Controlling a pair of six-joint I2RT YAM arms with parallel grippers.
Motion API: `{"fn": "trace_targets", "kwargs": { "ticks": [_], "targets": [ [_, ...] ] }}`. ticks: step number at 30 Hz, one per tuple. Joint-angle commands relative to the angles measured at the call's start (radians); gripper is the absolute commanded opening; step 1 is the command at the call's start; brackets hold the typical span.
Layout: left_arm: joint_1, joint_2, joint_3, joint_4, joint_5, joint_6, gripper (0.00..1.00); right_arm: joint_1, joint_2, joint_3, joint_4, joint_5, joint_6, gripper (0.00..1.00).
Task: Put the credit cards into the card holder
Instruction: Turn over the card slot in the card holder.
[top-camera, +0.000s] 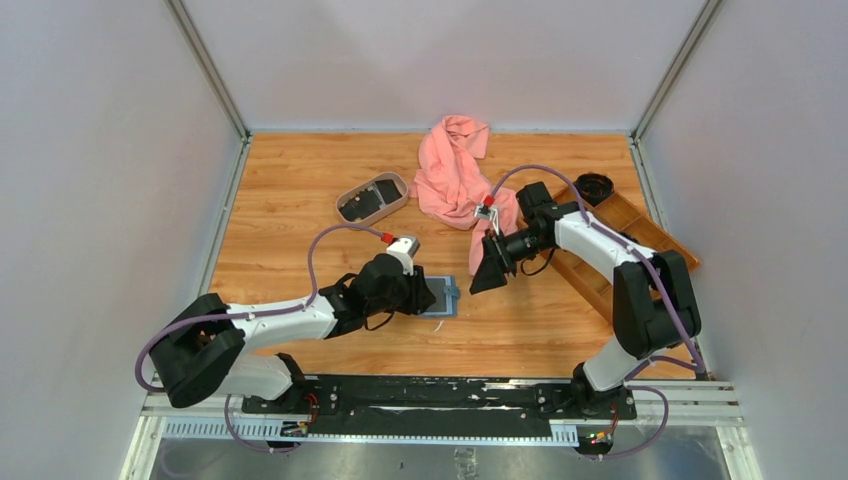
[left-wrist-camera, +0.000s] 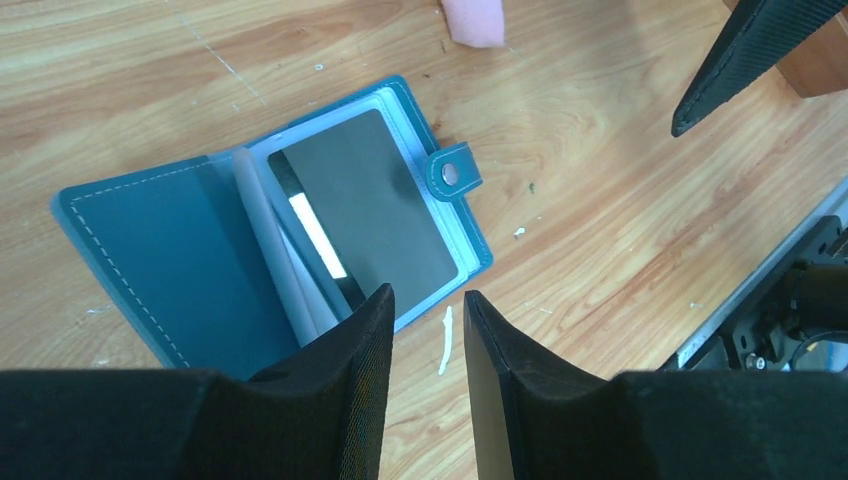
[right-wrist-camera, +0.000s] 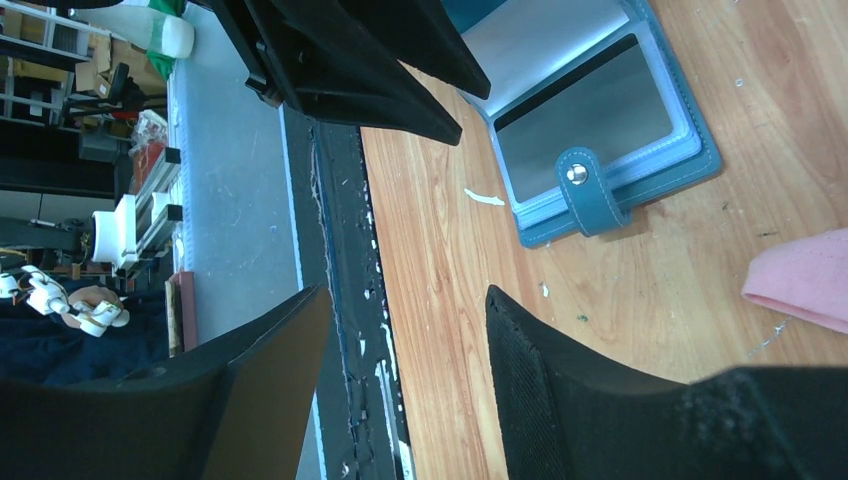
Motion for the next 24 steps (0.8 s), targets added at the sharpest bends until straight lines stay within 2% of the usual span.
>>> {"fn": "trace_targets", "kwargs": {
  "ticks": [1,24],
  "targets": [
    [0.001,-0.010,-0.013,-0.004,-0.055,0.032,0.36,-0.006,0.020,-0.006,0.024,-0.035,0.038,0.62],
    [0.054,-0.065,-0.076,-0.002,-0.023,0.021,0.36,0.029,0.010,-0.024,0.107,-0.005,0.099,0.62]
  ]
}}
